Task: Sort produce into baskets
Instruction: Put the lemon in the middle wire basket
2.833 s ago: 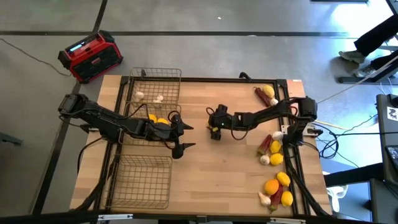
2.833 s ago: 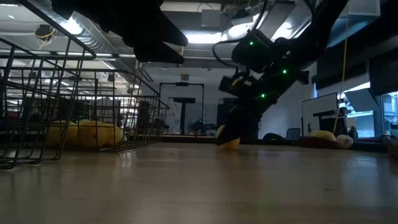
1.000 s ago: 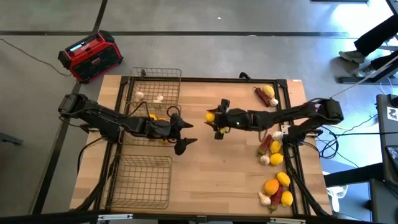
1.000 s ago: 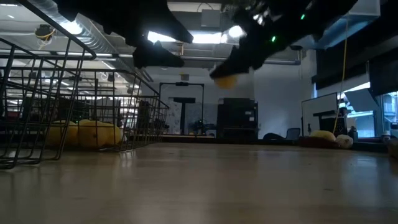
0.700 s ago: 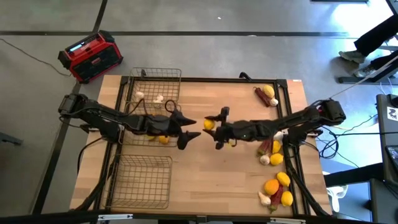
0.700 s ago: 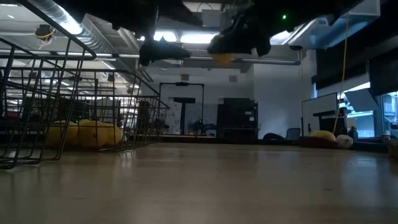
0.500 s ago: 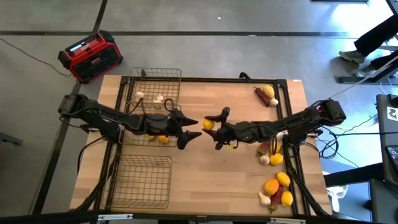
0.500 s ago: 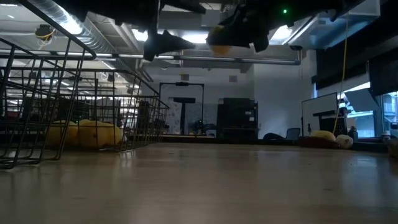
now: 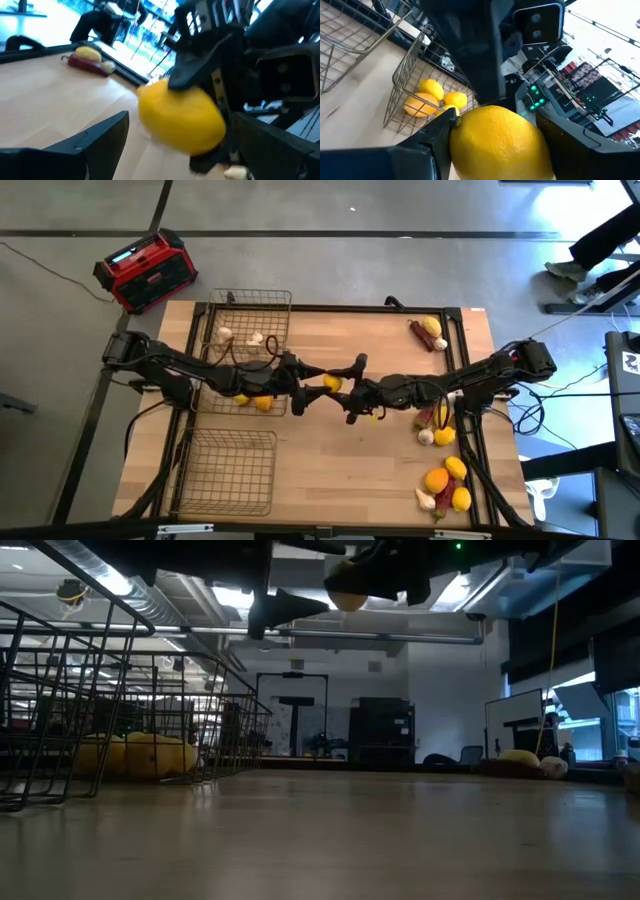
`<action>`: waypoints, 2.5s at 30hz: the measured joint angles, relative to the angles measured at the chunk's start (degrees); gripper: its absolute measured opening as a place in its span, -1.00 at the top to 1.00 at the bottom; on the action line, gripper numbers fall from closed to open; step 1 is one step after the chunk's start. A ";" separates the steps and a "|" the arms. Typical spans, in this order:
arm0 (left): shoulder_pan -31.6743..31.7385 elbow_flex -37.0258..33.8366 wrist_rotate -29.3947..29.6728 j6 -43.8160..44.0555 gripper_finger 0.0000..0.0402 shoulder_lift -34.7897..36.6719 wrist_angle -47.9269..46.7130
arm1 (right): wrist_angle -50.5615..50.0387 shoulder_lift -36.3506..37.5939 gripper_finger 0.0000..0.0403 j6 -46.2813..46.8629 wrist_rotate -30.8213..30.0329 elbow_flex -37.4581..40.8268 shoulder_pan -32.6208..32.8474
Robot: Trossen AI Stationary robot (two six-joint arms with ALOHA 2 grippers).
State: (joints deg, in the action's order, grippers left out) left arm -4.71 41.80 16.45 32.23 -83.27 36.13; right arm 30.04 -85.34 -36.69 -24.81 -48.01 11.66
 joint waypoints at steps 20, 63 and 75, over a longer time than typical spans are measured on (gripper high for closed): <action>0.72 0.24 -7.29 3.24 -0.53 -4.54 6.39 | 0.51 -0.04 -0.17 0.20 7.07 0.02 -0.04; 0.76 0.17 2.78 -2.04 -0.32 30.72 -56.61 | -47.42 6.34 -0.58 42.24 -14.60 0.07 13.07; 0.74 -0.15 3.69 7.33 -0.32 31.88 -80.11 | -48.19 6.33 -0.58 42.05 -14.57 0.09 10.30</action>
State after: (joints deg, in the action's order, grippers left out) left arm -3.97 41.65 20.14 39.56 -51.38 -43.98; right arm -18.15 -79.01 5.37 -39.38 -47.92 21.96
